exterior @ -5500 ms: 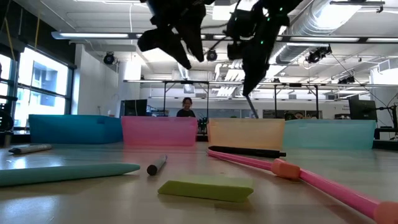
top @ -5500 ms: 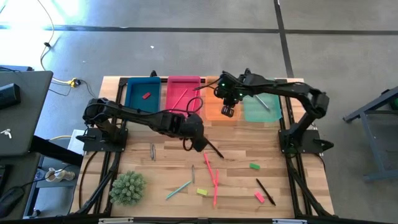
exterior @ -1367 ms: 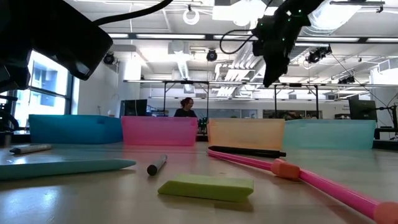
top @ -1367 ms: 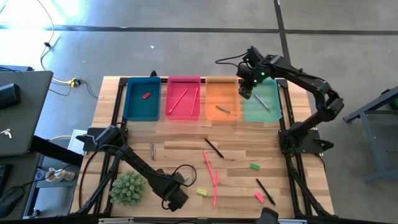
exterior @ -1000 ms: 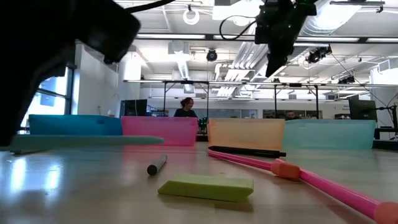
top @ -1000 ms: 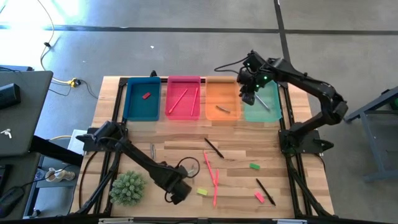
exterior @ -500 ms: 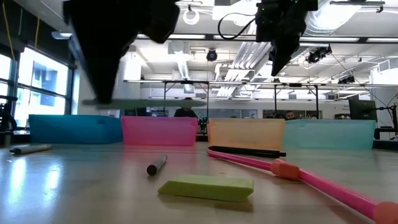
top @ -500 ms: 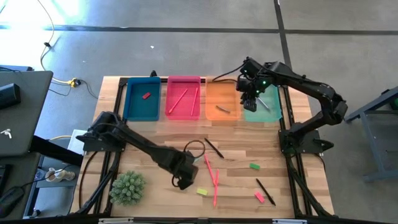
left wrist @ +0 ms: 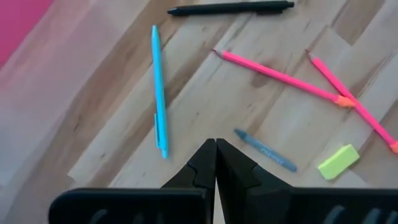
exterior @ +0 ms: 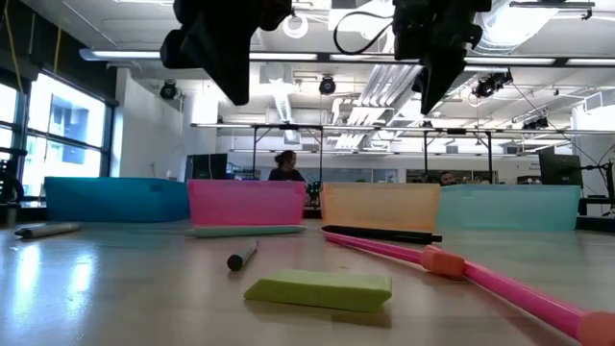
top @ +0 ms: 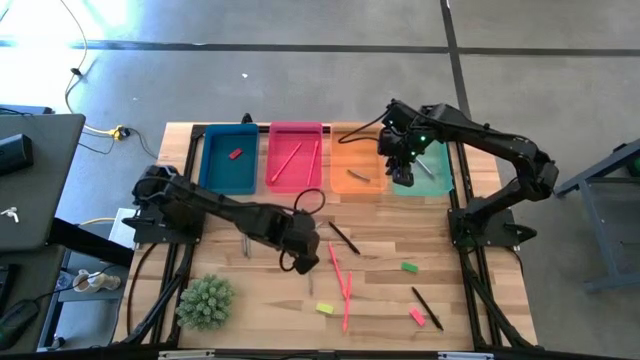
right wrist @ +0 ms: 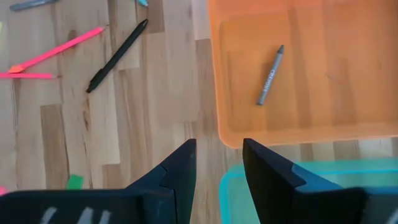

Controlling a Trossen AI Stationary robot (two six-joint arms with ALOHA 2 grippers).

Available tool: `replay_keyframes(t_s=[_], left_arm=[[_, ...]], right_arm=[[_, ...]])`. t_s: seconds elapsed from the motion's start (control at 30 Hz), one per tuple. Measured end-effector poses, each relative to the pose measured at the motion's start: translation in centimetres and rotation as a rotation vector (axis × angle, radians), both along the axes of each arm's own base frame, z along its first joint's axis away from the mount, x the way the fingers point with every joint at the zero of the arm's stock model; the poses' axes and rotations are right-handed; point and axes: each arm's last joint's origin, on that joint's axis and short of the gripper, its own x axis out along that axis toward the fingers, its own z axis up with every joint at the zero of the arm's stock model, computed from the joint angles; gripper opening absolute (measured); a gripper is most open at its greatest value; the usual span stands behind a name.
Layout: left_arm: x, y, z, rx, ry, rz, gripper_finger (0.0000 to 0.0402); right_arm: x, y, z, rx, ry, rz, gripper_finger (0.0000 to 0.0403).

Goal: Sort crayons/erasers/pens/pencils in bins
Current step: Put the blue pen into the green bin

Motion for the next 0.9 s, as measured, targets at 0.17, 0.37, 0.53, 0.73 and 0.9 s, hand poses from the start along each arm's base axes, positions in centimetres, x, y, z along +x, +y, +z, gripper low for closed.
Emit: replay_keyframes(t_s=[0.17,0.37,0.53,0.73,0.9], left_arm=[[0.2,1.5,0.0,0.000,0.000,0.044,0.0004],[0.5,3.4,-0.3,-0.081,0.020,0.075,0.0053],[0.9,3.8,-0.9,-0.076,0.027,0.091,0.0121],[1.6,4.1,-2.9,-0.115,0.089,0.168,0.0173],[2.4,4.1,-5.7,-0.122,0.172,0.180,0.0176]], right_arm=[[0.1,0.1,0.0,-0.001,0.000,0.006,0.0124],[0.1,0.1,0.0,-0.001,-0.001,0.005,0.0124],[0.1,0.1,0.0,0.000,-0.001,0.003,0.0124],[0.1,0.1,0.0,0.002,0.000,-0.004,0.0124],[0.1,0.1,0.0,0.002,0.000,-0.004,0.0124]])
